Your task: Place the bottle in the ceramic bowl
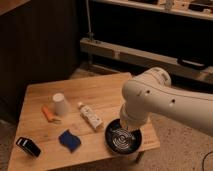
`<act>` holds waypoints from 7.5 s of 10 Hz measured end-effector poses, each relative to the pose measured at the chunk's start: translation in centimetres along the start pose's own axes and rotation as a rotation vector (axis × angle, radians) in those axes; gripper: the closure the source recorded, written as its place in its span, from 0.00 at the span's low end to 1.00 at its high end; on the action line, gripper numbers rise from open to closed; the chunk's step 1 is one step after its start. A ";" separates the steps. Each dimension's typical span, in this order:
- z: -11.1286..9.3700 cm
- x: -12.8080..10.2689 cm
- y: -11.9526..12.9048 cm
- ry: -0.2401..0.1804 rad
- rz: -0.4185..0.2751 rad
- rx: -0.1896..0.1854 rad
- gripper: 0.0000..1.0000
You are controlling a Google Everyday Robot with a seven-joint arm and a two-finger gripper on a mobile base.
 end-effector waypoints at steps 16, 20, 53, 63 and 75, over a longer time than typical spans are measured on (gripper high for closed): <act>0.0 0.0 0.0 0.000 0.000 0.000 0.70; 0.0 0.0 0.0 0.000 0.000 0.000 0.70; 1.0 -6.4 5.1 0.158 -0.507 -0.341 0.20; 7.7 -10.9 11.1 0.147 -0.665 -0.415 0.20; 12.1 -8.4 13.4 0.107 -0.818 -0.535 0.20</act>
